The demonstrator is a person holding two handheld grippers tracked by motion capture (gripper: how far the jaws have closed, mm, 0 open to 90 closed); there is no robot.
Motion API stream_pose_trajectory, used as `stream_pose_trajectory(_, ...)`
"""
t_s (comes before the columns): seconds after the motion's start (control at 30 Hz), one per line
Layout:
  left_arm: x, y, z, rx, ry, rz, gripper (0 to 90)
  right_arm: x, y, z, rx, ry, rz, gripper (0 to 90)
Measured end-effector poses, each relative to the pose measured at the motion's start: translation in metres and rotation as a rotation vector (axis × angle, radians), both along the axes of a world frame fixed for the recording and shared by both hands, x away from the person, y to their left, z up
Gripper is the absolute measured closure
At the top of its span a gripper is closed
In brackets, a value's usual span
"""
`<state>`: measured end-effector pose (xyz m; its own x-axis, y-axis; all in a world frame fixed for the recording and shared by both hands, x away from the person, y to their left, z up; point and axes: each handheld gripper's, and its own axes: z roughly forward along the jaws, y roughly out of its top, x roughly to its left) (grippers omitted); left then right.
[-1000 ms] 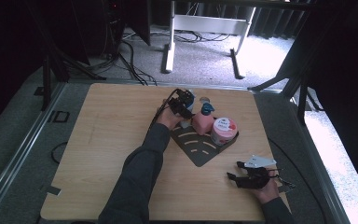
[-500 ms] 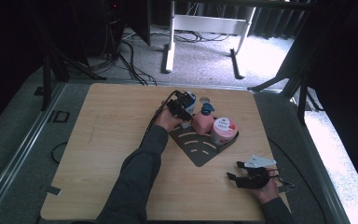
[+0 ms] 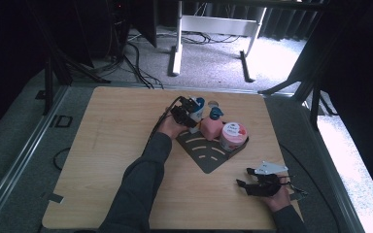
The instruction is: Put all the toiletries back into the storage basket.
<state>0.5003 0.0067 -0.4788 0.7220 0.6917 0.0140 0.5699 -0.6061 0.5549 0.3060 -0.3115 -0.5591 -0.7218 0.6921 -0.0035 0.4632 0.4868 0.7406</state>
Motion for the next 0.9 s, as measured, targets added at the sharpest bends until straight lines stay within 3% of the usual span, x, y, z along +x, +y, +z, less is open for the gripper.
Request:
stream_pose_trajectory(0.57,0.0033,-0.0051,-0.0017,-0.015,-0.014,0.005,56.6,0.0000,0.0000,0.0000,0.000,0.000,0.000,33.0)
stream_pose_trajectory(0.9,0.0025,-0.0018,0.0010,-0.024,-0.002,0.022,53.7,0.0001,0.0000,0.0000,0.000,0.000,0.000,32.9)
